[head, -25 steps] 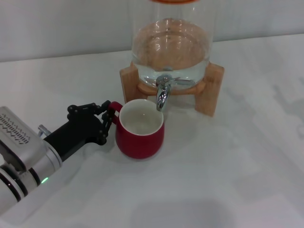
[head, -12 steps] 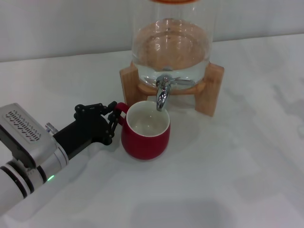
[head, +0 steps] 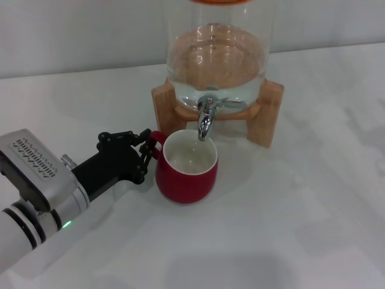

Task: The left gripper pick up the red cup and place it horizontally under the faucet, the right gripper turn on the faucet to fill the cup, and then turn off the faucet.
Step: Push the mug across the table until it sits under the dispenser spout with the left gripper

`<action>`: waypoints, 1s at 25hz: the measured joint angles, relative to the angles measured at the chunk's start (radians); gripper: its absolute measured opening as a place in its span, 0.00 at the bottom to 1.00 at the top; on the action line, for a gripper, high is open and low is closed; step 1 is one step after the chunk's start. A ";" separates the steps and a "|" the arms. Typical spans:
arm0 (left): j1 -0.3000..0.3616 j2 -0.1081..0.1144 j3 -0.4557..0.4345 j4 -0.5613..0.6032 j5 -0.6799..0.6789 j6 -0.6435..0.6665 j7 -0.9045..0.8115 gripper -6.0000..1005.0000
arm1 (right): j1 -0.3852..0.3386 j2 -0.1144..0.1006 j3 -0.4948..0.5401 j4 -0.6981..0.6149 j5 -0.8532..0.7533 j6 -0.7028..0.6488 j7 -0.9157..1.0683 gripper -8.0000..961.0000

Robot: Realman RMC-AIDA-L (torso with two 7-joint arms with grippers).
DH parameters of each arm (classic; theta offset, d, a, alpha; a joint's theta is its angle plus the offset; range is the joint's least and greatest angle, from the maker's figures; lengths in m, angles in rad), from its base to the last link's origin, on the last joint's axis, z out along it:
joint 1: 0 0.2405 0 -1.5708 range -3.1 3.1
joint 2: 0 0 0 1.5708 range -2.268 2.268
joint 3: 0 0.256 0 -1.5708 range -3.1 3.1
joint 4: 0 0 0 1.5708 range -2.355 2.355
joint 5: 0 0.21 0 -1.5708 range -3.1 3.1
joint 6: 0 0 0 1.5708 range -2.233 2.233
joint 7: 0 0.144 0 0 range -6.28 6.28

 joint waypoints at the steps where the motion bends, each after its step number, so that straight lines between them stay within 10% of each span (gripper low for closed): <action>1: 0.000 0.000 0.000 0.000 0.000 0.001 0.000 0.11 | 0.000 0.000 -0.001 0.000 0.000 0.001 0.000 0.89; 25: -0.002 0.000 0.040 -0.024 0.001 0.061 -0.004 0.10 | 0.002 0.000 -0.003 -0.002 0.000 0.001 0.000 0.89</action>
